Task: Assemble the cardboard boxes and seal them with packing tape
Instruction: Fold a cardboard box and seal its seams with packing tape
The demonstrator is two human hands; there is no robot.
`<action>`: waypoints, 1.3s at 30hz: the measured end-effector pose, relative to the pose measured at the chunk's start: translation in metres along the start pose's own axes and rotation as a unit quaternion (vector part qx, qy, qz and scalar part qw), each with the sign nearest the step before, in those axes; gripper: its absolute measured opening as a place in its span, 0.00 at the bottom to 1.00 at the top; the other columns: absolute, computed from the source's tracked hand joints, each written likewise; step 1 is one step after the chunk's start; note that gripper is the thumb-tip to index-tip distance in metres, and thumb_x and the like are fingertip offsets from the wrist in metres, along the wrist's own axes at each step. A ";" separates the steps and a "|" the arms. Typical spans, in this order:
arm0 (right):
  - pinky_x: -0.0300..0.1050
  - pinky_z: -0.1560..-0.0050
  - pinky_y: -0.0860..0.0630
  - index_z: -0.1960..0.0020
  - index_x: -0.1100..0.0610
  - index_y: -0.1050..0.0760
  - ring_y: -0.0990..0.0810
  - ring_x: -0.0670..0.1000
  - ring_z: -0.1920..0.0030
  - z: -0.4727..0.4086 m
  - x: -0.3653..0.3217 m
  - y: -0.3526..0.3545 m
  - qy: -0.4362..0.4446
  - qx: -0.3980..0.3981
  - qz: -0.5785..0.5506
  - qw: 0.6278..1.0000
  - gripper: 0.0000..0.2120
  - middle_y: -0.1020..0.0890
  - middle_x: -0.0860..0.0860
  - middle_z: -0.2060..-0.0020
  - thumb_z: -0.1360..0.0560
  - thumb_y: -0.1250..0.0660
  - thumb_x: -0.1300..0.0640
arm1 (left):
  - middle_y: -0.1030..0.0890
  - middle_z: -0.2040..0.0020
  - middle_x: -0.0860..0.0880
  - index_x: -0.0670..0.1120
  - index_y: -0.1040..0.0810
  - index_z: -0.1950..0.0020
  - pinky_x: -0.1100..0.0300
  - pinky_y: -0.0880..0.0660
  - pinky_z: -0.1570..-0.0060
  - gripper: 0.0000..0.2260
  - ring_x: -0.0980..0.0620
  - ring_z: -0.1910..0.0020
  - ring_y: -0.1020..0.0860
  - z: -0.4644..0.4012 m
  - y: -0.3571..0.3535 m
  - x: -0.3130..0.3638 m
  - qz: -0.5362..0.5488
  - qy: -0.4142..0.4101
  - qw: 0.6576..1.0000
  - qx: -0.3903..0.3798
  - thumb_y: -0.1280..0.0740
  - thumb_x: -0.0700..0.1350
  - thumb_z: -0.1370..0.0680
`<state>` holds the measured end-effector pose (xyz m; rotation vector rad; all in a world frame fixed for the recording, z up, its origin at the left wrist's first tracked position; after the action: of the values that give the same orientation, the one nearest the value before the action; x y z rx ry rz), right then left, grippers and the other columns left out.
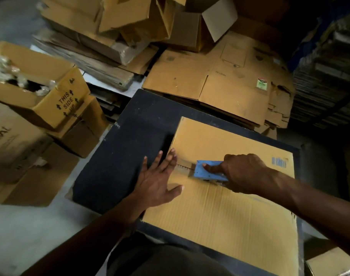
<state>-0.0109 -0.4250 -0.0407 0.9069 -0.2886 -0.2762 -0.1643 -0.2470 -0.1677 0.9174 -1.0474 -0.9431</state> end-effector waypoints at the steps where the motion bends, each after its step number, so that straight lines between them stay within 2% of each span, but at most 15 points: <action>1: 0.50 0.51 0.19 0.19 0.33 0.54 0.20 0.51 0.48 0.006 0.006 -0.004 -0.005 -0.005 -0.005 1.000 0.36 0.24 0.51 0.40 0.18 0.36 0.43 | 0.73 0.19 0.58 0.53 0.66 0.16 0.32 0.59 0.22 0.45 0.47 0.17 0.65 0.000 0.001 0.001 -0.005 0.000 1.000 -0.004 0.52 0.75 0.23; 6: 0.48 0.50 0.23 0.20 0.32 0.52 0.21 0.52 0.43 0.034 0.031 -0.023 -0.034 -0.017 -0.011 0.999 0.34 0.25 0.50 0.39 0.18 0.36 0.41 | 0.73 0.19 0.57 0.52 0.68 0.17 0.32 0.62 0.22 0.45 0.45 0.17 0.66 0.001 0.004 0.003 -0.038 -0.002 0.999 -0.013 0.53 0.76 0.22; 10: 0.50 0.47 0.25 0.19 0.33 0.50 0.21 0.54 0.42 0.031 0.022 -0.039 -0.034 -0.007 -0.016 0.999 0.30 0.26 0.53 0.38 0.17 0.39 0.42 | 0.73 0.19 0.51 0.48 0.69 0.18 0.34 0.69 0.24 0.49 0.46 0.20 0.72 0.001 0.012 0.020 -0.096 0.006 0.995 -0.015 0.58 0.80 0.26; 12: 0.49 0.49 0.26 0.19 0.34 0.47 0.21 0.55 0.43 0.030 0.024 -0.041 -0.035 0.008 -0.020 0.999 0.29 0.26 0.52 0.39 0.17 0.40 0.41 | 0.73 0.19 0.48 0.47 0.69 0.19 0.35 0.71 0.24 0.51 0.47 0.20 0.74 -0.005 0.015 0.038 -0.108 -0.011 0.994 -0.015 0.59 0.82 0.27; 15: 0.48 0.51 0.29 0.20 0.34 0.45 0.21 0.54 0.44 0.031 0.027 -0.042 -0.041 0.021 -0.030 0.999 0.29 0.25 0.51 0.41 0.17 0.38 0.42 | 0.75 0.20 0.48 0.45 0.71 0.19 0.37 0.67 0.23 0.52 0.49 0.22 0.76 -0.024 0.008 0.067 -0.136 -0.088 0.985 -0.056 0.61 0.81 0.27; 17: 0.50 0.48 0.27 0.19 0.35 0.45 0.22 0.54 0.44 0.032 0.024 -0.047 -0.047 0.026 -0.032 0.998 0.29 0.25 0.51 0.42 0.17 0.38 0.44 | 0.76 0.21 0.48 0.45 0.72 0.19 0.39 0.67 0.22 0.53 0.50 0.22 0.77 -0.033 0.003 0.077 -0.148 -0.114 0.980 -0.072 0.61 0.82 0.28; 20: 0.50 0.46 0.26 0.19 0.37 0.44 0.22 0.55 0.43 0.030 0.023 -0.050 -0.050 0.022 -0.041 0.998 0.30 0.24 0.52 0.41 0.17 0.36 0.46 | 0.77 0.21 0.49 0.48 0.73 0.19 0.40 0.68 0.22 0.52 0.51 0.22 0.76 -0.035 0.001 0.075 -0.157 -0.124 0.977 -0.073 0.60 0.82 0.27; 26: 0.47 0.54 0.30 0.21 0.42 0.37 0.20 0.55 0.43 0.034 0.016 -0.036 -0.067 -0.013 -0.035 0.997 0.28 0.21 0.52 0.38 0.18 0.34 0.49 | 0.75 0.20 0.51 0.51 0.72 0.19 0.43 0.66 0.20 0.50 0.53 0.22 0.75 -0.033 0.006 0.062 -0.172 -0.134 0.973 -0.075 0.59 0.82 0.27; 31: 0.47 0.55 0.27 0.25 0.45 0.31 0.21 0.52 0.52 0.071 0.038 -0.061 -0.112 -0.070 -0.003 0.991 0.22 0.21 0.49 0.47 0.19 0.33 0.51 | 0.73 0.19 0.51 0.52 0.71 0.18 0.42 0.63 0.20 0.50 0.54 0.21 0.73 -0.031 0.004 0.063 -0.174 -0.127 0.975 -0.054 0.58 0.82 0.27; 36: 0.52 0.52 0.31 0.21 0.40 0.38 0.19 0.55 0.47 0.103 0.056 -0.079 -0.122 -0.060 -0.002 0.991 0.29 0.22 0.52 0.43 0.19 0.32 0.53 | 0.70 0.18 0.51 0.52 0.69 0.18 0.42 0.61 0.19 0.50 0.53 0.19 0.71 -0.027 0.004 0.064 -0.155 -0.137 0.978 -0.033 0.56 0.82 0.27; 39: 0.51 0.48 0.27 0.21 0.38 0.40 0.19 0.55 0.47 0.111 0.059 -0.080 -0.126 -0.032 -0.030 0.991 0.31 0.22 0.51 0.43 0.18 0.33 0.52 | 0.69 0.17 0.51 0.52 0.66 0.17 0.41 0.59 0.19 0.50 0.53 0.19 0.69 -0.029 0.003 0.064 -0.141 -0.136 0.980 -0.025 0.53 0.82 0.26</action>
<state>-0.0049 -0.5738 -0.0331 0.8191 -0.4835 -0.4550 -0.1219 -0.3017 -0.1536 0.9284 -1.1351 -1.3547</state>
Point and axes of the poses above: each hand's wrist, its own z-axis away from the middle knuckle, its own y-axis out of the back of the hand, x = y × z, the point moved 4 cm from there along -z, towards the middle knuckle
